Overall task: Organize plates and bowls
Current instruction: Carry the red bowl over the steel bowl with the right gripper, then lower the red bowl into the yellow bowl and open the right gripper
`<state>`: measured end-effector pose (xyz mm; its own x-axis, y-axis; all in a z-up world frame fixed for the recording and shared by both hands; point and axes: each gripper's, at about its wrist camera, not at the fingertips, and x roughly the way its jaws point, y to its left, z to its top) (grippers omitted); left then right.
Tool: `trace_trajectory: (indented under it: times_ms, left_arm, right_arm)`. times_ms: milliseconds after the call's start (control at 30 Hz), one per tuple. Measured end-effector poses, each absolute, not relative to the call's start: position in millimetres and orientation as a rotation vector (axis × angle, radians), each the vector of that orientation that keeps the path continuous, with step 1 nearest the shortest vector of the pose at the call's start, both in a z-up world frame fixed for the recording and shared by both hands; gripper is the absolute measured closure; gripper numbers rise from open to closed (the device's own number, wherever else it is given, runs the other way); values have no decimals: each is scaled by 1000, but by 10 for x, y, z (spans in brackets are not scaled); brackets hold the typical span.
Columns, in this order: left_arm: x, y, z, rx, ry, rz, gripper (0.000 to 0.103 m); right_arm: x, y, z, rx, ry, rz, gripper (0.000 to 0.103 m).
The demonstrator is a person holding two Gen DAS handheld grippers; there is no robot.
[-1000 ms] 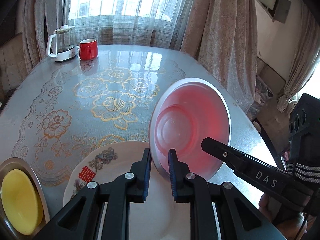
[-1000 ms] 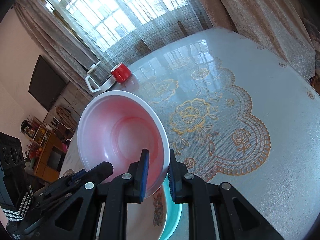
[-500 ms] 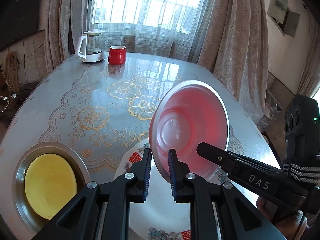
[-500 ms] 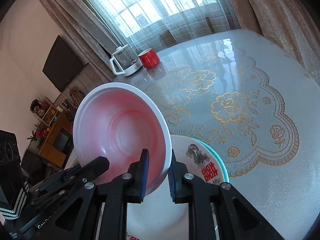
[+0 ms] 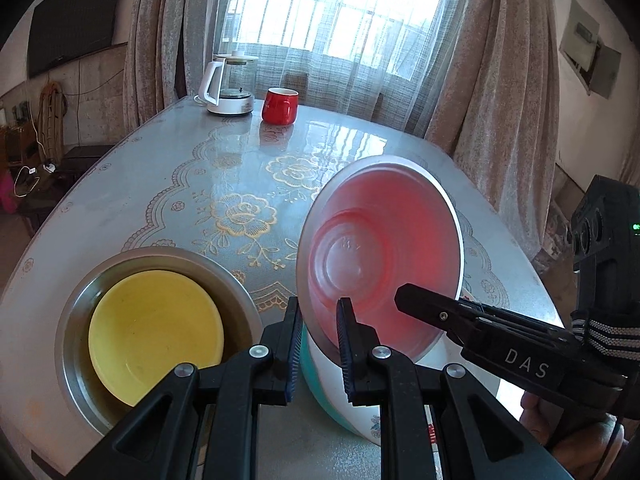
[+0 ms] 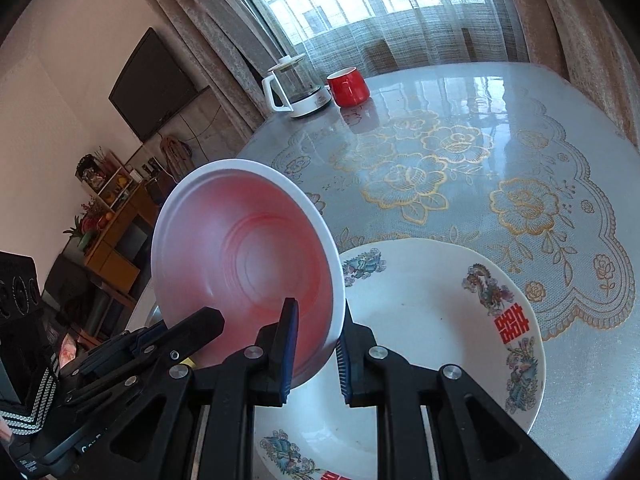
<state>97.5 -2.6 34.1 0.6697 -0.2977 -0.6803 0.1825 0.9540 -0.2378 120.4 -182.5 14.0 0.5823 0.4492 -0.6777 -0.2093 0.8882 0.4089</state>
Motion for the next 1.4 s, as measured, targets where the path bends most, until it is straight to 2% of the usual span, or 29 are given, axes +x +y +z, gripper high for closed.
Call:
trace_trajectory:
  times_ms: [667,967,1033,1133,1400]
  left_arm:
    - [759,1169,336,-340,781,-133,86]
    - [755,1391,58,-389,841,-75,86]
    - [779,1409,1,-392,853,-69,86]
    - [811,1417,-64,-393,865,-64,86]
    - [832,1427,-155,-370,879,-39,86]
  right_arm:
    - [1360,-777,66,270,986,632,86]
    - [1386,-506,-184,214,1083,644,84]
    - [1372,-489,-198,189,1078,628,83]
    - [1370,-486,-211,182,1078,616,77]
    - [1333,-468,-177,116,1023,565,77]
